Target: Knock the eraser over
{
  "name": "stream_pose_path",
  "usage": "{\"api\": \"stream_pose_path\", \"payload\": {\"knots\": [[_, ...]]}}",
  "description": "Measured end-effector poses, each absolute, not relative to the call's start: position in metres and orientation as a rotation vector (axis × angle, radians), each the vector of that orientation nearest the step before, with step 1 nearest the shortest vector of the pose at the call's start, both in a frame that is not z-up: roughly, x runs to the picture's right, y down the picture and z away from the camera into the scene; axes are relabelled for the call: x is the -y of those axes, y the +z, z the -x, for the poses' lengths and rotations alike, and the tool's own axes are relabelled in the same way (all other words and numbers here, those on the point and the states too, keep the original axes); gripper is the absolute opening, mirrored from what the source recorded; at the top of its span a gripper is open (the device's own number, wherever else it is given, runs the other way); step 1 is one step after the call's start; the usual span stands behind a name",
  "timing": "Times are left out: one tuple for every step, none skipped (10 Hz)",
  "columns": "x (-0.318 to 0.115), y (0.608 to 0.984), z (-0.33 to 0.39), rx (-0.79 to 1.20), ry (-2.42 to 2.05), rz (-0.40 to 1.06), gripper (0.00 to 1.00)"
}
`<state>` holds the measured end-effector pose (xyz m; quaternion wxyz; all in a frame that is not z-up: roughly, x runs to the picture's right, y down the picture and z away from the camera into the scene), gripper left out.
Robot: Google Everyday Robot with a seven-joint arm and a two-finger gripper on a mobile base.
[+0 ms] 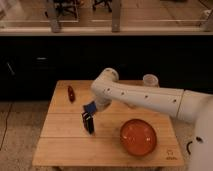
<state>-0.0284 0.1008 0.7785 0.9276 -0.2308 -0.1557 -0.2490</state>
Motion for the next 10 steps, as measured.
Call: {"api": "stream_pose_path", "payload": {"knots": [[-0.104,0.775,0.029,0.35,-0.508,0.486,0.01],[-0.108,0.773,0.032,0.376,-0.515,0.503,0.01],[-0.112,0.771,0.038,0.4,-0.531,0.523,0.01],[-0.115,0.77,0.042,0.409,-0.545,0.534,0.01],[-0.121,0.768,0.051,0.424,-0.572,0.549,0.01],[-0.125,0.766,0.059,0.437,-0.591,0.558,0.01],[-0.132,0.761,0.069,0.474,-0.612,0.569,0.01],[-0.137,0.756,0.076,0.505,-0.624,0.576,0.01],[-0.145,0.746,0.086,0.549,-0.645,0.579,0.01],[-0.154,0.734,0.099,0.585,-0.672,0.577,0.01]]}}
